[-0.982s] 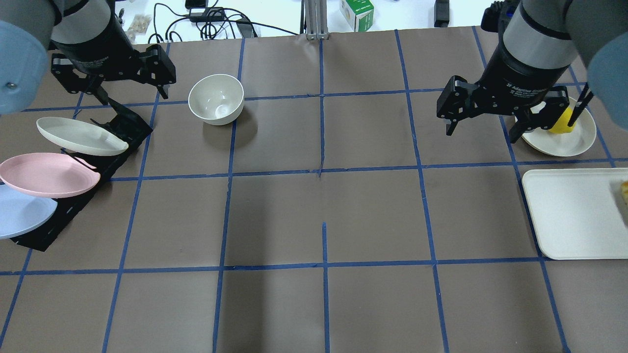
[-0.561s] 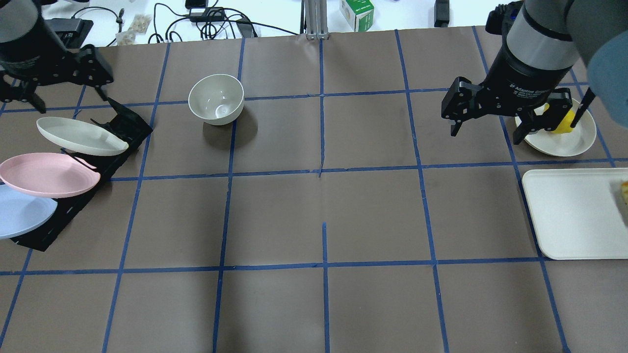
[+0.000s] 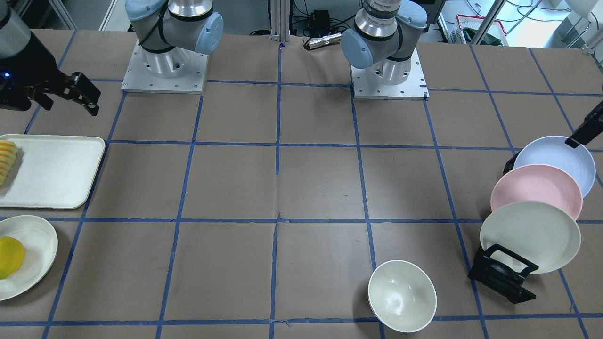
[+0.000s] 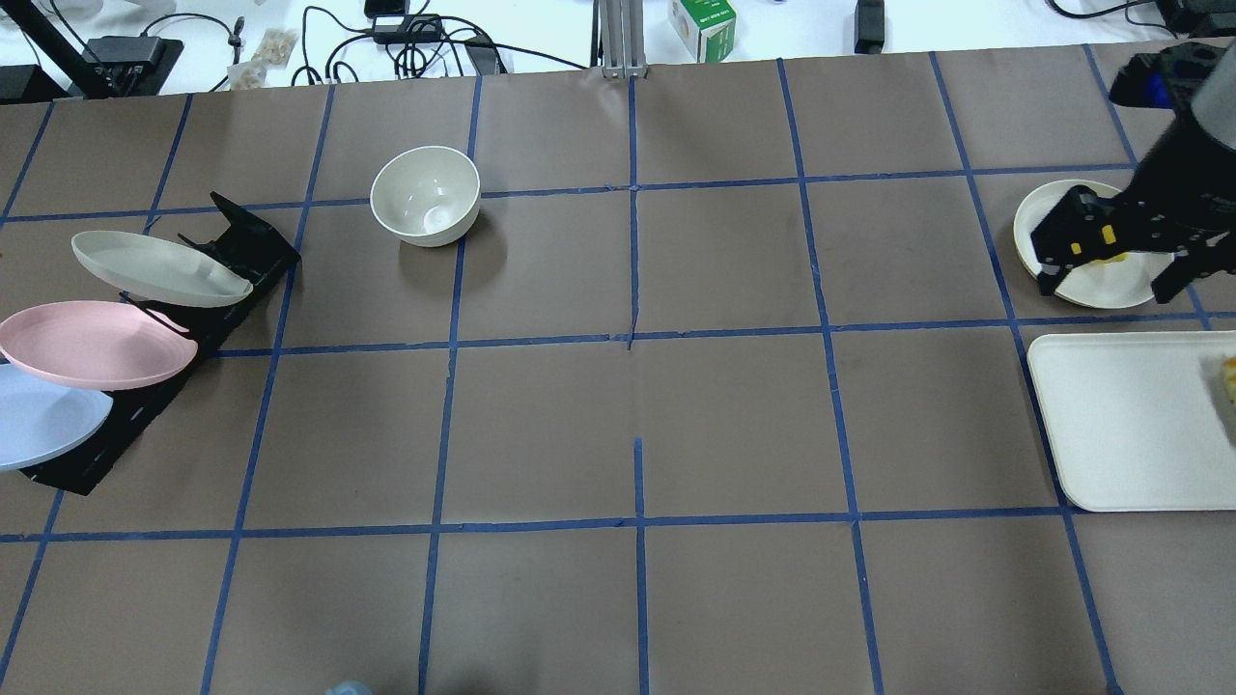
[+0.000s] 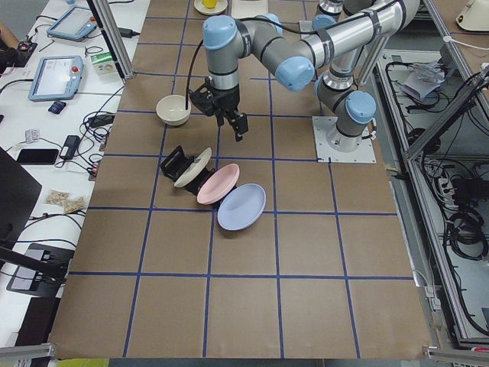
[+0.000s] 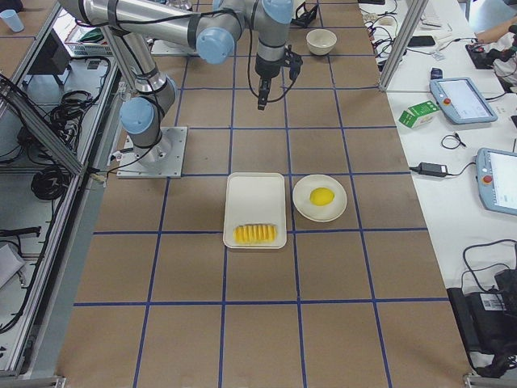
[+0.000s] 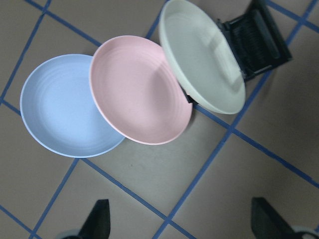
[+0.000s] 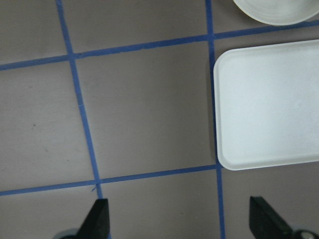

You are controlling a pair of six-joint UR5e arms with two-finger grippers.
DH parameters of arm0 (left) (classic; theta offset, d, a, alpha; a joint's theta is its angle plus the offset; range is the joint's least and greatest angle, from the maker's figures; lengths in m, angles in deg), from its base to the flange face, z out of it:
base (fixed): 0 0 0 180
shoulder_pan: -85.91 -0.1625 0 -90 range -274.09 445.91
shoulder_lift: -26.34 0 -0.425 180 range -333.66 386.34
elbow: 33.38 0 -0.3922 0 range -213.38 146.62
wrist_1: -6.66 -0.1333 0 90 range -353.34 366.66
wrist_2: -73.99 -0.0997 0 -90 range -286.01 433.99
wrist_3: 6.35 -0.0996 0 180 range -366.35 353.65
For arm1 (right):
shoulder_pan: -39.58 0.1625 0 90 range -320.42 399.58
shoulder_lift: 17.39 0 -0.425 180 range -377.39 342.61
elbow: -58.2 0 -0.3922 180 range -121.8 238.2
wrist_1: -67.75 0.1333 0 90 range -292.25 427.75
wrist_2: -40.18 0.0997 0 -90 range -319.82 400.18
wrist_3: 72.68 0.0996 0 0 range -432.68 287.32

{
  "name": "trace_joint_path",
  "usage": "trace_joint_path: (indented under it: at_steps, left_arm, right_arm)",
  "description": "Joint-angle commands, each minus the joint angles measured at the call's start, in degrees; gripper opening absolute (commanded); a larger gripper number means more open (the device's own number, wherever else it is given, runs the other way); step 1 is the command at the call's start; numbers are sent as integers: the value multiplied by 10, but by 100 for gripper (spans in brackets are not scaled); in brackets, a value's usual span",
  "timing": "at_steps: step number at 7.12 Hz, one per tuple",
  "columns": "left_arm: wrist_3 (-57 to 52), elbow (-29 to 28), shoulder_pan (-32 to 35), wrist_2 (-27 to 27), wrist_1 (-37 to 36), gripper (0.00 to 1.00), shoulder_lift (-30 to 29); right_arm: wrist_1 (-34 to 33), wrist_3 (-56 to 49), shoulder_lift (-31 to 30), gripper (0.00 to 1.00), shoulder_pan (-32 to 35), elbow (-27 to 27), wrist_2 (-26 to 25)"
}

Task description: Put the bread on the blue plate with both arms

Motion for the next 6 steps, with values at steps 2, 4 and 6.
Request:
trace_joint_path:
  at_steps: [2,4,6]
  left_arm:
    - [-45,17,-79,-107,-68,100,-72]
    - [-41,48,-107,-111,-140,94,-113]
    - [-44,69,-130,-106,-144,91,-120]
  right_arm:
    - [-127,-142,24,100,-142,-79,-34]
    - [-198,-188,100,100,-205,-80,-34]
    - [-262,-209,177,100,-258,-80,-36]
